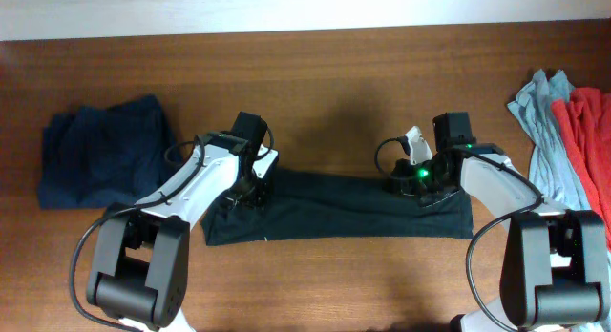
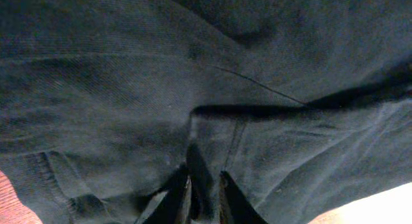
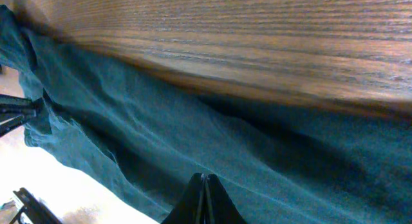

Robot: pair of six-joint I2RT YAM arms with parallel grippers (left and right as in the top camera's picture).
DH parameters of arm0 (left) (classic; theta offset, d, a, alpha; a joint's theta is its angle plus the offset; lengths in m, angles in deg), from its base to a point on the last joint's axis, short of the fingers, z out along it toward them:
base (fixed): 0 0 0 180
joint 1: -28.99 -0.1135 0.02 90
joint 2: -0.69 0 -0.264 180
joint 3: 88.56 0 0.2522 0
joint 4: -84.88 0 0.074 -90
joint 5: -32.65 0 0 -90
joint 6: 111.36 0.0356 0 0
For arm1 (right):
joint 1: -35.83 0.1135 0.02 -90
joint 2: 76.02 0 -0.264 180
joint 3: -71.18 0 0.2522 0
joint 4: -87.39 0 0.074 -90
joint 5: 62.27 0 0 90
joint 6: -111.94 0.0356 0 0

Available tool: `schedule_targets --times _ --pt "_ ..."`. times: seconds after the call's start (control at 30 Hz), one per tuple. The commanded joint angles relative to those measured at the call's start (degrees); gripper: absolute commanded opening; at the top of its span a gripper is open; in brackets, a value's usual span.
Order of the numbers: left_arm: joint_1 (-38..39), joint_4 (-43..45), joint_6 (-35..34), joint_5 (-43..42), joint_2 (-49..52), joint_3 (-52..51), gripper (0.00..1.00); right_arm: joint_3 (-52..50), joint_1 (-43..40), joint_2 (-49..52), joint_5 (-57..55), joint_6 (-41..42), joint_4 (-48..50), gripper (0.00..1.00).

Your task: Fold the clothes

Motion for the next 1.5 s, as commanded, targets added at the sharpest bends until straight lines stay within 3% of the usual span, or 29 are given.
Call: schedule_targets --times 0.0,0.17,0.3,0.47,0.57,0.67,0.73,0.83,0.9,0.97,1.03,1.13,1.27,1.47 --pt "-0.2 -1.49 0.46 -4.09 0.24 -0.35 0.06 0.02 0.33 0.44 -0.28 0.26 -0.22 0.05" --pt "-0.2 -6.97 0.5 -15.85 0.2 0.11 0.0 0.02 0.31 0.44 -0.31 0.24 -0.22 0.05" --pt "-0.2 -11.08 0.46 -19.06 0.2 0.11 0.01 0.02 0.33 0.44 -0.31 0.24 0.0 0.05" --pt "-0.2 -14.82 0.5 -18.75 0.2 0.11 0.24 0.02 0.33 0.44 -0.33 0.24 0.04 0.05" --pt "-0.22 -15.39 0.46 -17.27 0.2 0.11 0.28 0.02 0.33 0.44 -0.33 0.24 0.04 0.05" --pt "-0.22 -15.04 0.46 -15.82 0.2 0.11 0.26 0.02 0.31 0.44 -0.33 0.24 0.02 0.06" --pt "-0.22 -13.29 0.35 -15.89 0.17 0.24 0.18 0.02 0.33 0.44 -0.33 0.24 0.04 0.06" --pt "-0.22 -11.1 0.26 -15.89 0.04 2.69 0.15 0.02 0.33 0.44 -0.33 0.24 0.02 0.06" --pt "-0.2 -9.16 0.26 -15.91 -0.39 4.17 0.15 0.02 0.33 0.44 -0.35 0.24 0.04 0.06" --pt "-0.2 -6.75 0.31 -15.87 -0.63 4.74 0.24 0.02 0.33 0.44 -0.72 0.24 0.02 0.06" --pt "-0.2 -2.05 0.94 -14.49 -0.35 4.11 0.26 0.02 0.31 0.44 -1.42 0.26 0.0 0.06" --pt "-0.2 4.44 0.92 -9.33 -0.33 0.74 0.13 0.02 0.33 0.44 -1.4 0.26 0.0 0.06" --pt "-0.2 7.13 0.92 -9.75 0.04 -2.58 0.05 0.02 0.33 0.44 -1.4 0.26 0.0 0.06" --pt "-0.2 2.99 0.92 -19.43 0.07 -3.37 0.0 0.02 0.33 0.44 -1.4 0.37 -0.02 0.06"
